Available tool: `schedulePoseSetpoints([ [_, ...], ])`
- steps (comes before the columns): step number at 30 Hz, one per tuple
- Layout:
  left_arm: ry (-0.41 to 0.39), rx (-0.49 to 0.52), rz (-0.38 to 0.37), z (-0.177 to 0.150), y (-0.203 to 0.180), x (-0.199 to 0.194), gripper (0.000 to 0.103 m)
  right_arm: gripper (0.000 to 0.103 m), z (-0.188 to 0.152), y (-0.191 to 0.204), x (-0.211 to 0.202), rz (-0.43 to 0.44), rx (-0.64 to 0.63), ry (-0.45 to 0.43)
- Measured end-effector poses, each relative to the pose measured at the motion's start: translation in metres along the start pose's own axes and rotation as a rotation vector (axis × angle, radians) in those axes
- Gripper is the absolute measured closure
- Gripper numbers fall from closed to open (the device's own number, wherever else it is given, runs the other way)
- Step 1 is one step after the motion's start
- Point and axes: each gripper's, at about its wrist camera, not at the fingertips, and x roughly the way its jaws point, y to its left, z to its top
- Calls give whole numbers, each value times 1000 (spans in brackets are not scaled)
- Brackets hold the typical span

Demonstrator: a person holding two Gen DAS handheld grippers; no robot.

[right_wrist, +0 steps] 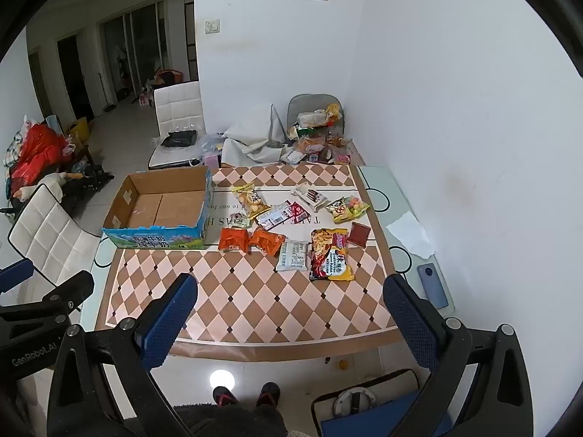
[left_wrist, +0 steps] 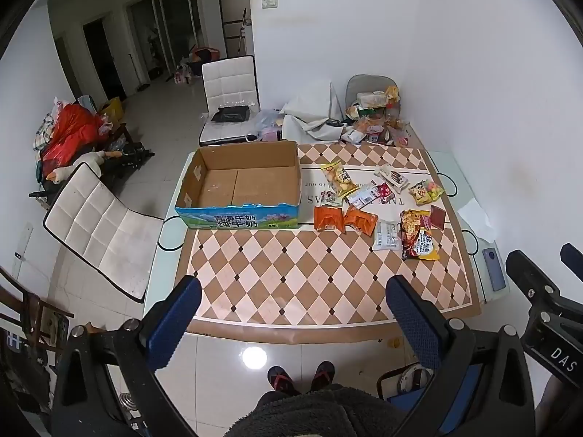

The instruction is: Organize snacks

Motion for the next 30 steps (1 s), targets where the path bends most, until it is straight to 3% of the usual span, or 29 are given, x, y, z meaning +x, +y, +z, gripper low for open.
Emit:
schedulePoseSetpoints([
  [30, -3, -6, -9, 0, 0, 0, 0, 0, 8, 4, 8, 36, 22, 0],
])
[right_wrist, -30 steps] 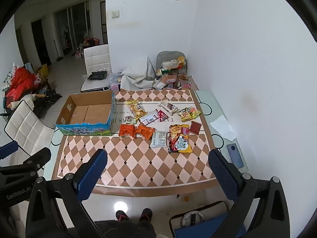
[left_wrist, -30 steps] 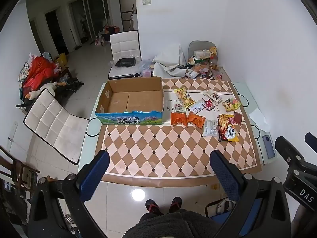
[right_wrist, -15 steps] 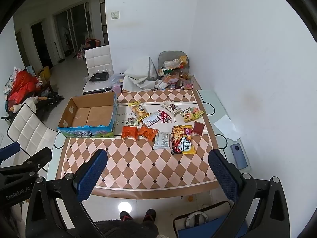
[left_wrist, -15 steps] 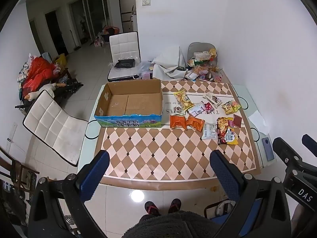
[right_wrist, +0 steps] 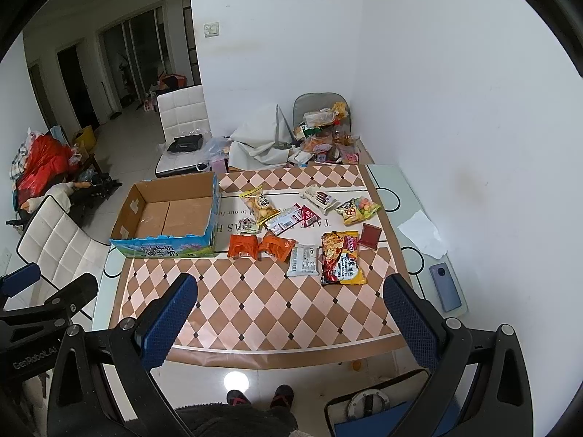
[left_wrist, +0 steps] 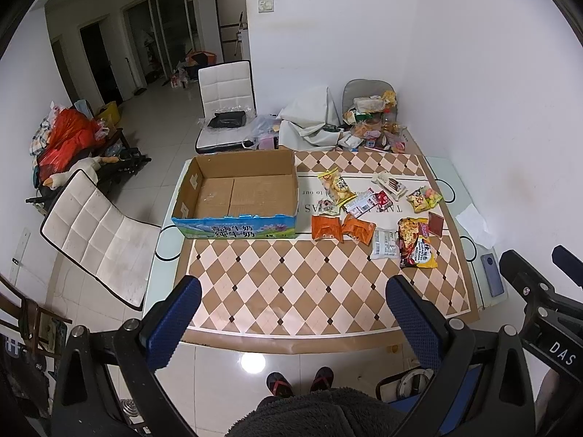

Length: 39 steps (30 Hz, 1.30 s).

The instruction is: Organize snacks

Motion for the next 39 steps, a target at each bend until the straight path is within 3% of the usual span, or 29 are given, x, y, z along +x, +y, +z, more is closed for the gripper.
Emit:
schedulePoseSetpoints([
  [20, -4, -4, -2, 0, 1, -1, 0, 0, 4, -2, 3, 10, 6, 9],
  [24, -6, -6, 2, 16, -6, 3, 0, 0, 5, -1, 2, 10, 7, 9],
  [39, -8, -2, 0, 19, -4, -1, 0, 0, 7, -2, 4, 10, 7, 9],
])
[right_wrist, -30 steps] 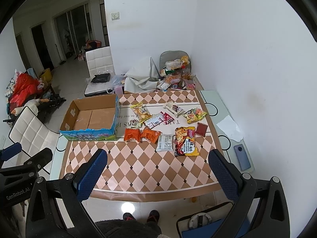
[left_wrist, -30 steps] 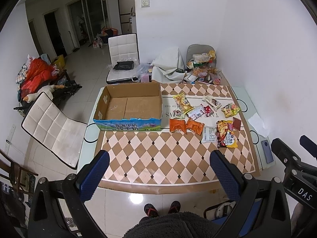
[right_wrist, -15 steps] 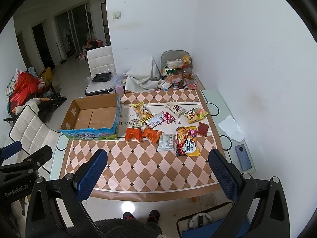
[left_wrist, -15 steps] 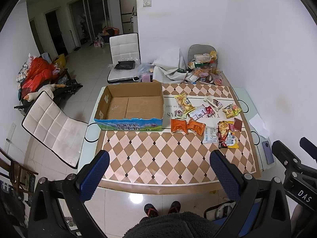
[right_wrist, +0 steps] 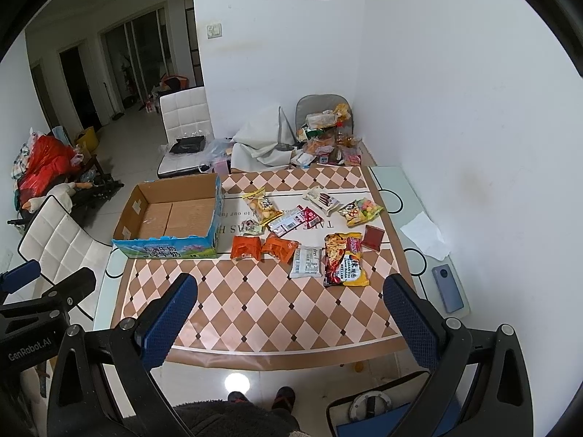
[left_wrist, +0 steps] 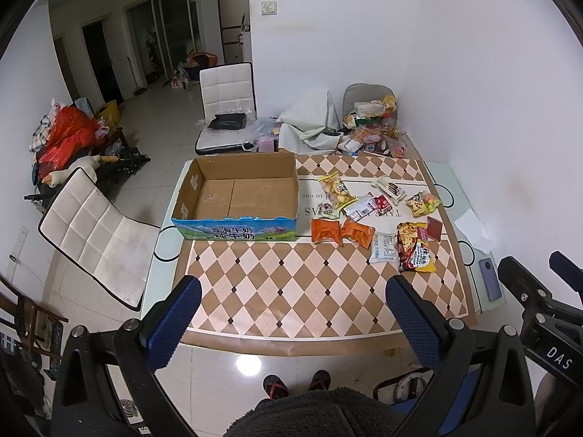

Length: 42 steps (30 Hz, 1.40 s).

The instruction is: Organize snacks

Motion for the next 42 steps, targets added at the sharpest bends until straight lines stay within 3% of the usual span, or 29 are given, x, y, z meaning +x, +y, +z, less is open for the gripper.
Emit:
schedulePoseSetpoints([
  [26, -5, -5, -5, 3, 3, -1, 0, 0, 1, 5, -3, 18, 10, 5],
  [31, -2, -2, -15, 25, -14, -3, 0, 0, 1, 5, -3, 12, 31, 9],
  [37, 37, 30, -63, 46, -32, 39, 0, 0, 4, -18, 30, -15, 122, 63],
  [42, 172, 90, -122, 63, -59, 122, 0, 0, 6, -50, 111, -32, 216, 178],
])
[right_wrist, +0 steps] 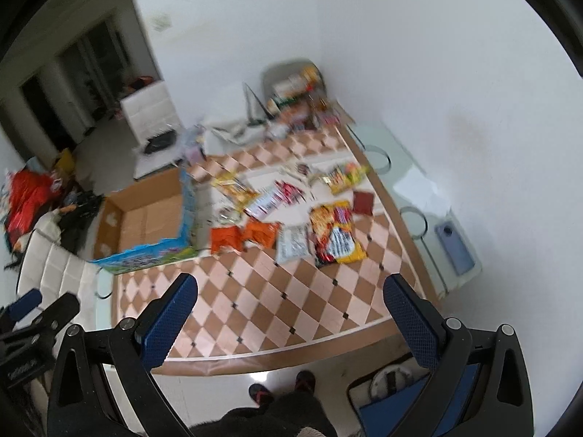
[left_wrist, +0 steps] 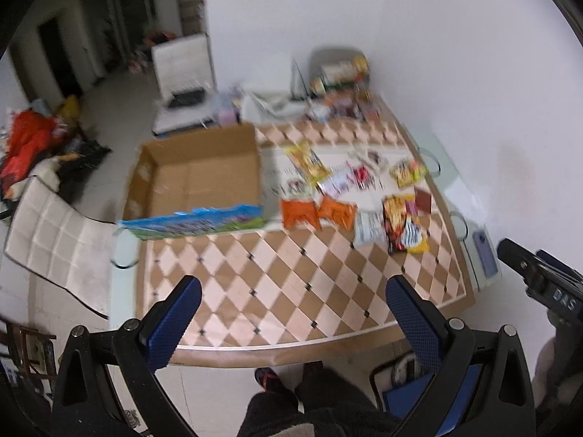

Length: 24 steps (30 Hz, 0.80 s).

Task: Organize snacks
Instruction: 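Grasp the white Mizz packet with the left tool while the right tool grasps the Mi Sedaap pack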

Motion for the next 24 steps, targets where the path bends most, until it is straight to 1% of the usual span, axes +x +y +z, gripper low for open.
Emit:
schedulePoseSetpoints([
  [3, 103, 3, -11, 4, 0, 49, 0, 0, 12, -18, 59, -15, 23, 90],
  [5, 178, -18, -23, 13, -7, 86, 0, 0, 19, -33, 97, 3, 39, 139],
  [7, 235, -51, -46, 20, -14, 124, 0, 0, 28, -47, 136, -4, 34, 180],
  [9, 279, -71, -29, 26, -24, 159, 0, 0, 39, -60, 177, -13, 26, 217],
  [10, 302, -80, -32, 27, -27, 171, 0, 0, 45, -67, 199, -12, 22, 240],
  [12, 356, -114, -29, 32, -36, 208, 0, 0, 58, -80, 241, -9, 23, 292],
  [16, 467, -142, -29, 30, -55, 265, 1, 0, 77, -97, 328, -12, 11, 397],
  [17, 482, -140, -33, 29, -58, 275, 1, 0, 80, -101, 353, -7, 14, 428],
  [19, 519, -132, -36, 26, -69, 299, 2, 0, 81, -106, 390, -12, 13, 479],
  [20, 539, -132, -42, 25, -74, 310, 5, 0, 81, -108, 408, -17, 12, 506],
  [21, 555, -132, -50, 23, -78, 318, 7, 0, 81, -109, 422, -21, 13, 528],
  [24, 596, -134, -61, 19, -90, 341, 8, 0, 80, -113, 462, -22, 21, 586],
])
